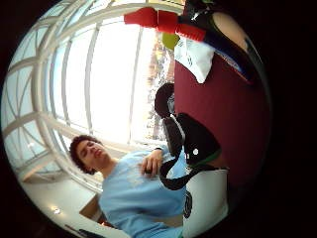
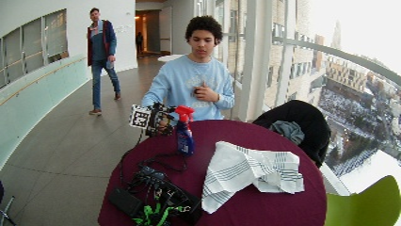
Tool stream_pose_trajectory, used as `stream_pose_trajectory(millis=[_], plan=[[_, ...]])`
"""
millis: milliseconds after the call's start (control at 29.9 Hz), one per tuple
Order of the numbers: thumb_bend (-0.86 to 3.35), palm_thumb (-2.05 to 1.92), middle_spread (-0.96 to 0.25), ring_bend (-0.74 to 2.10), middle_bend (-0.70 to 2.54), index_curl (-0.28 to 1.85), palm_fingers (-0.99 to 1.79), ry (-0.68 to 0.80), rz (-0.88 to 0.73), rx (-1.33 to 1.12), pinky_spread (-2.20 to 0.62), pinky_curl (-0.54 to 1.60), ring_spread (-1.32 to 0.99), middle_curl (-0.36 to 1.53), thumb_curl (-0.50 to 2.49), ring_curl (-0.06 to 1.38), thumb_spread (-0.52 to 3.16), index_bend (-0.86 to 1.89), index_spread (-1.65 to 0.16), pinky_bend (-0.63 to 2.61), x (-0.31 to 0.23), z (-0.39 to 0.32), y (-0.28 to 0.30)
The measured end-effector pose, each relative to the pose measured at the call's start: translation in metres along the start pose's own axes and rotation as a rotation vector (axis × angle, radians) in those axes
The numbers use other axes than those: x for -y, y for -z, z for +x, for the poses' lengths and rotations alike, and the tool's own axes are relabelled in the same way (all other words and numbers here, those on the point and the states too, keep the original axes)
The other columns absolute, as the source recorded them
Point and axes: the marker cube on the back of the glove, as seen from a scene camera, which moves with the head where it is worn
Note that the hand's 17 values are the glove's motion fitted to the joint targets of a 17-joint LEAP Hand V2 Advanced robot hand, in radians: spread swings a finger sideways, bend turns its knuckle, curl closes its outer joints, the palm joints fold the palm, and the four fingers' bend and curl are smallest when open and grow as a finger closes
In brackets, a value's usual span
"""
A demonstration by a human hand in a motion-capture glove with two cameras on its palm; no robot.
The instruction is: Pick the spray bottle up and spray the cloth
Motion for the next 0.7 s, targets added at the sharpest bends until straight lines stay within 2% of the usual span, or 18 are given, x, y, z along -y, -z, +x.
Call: stream_pose_trajectory(millis=[335,703], plan=[[-0.01,0.70,-0.05,0.32,0.21,0.25,0.65,-0.050,0.011,0.143,0.17,0.36,-0.01,0.36,0.33,0.32,1.13,0.12,-0.40,0.33,0.052,0.020,-0.018],[-0.01,0.74,-0.06,0.32,0.24,0.25,0.70,0.002,-0.033,0.194,0.18,0.35,-0.01,0.38,0.34,0.33,1.09,0.13,-0.39,0.29,0.085,0.030,-0.043]])
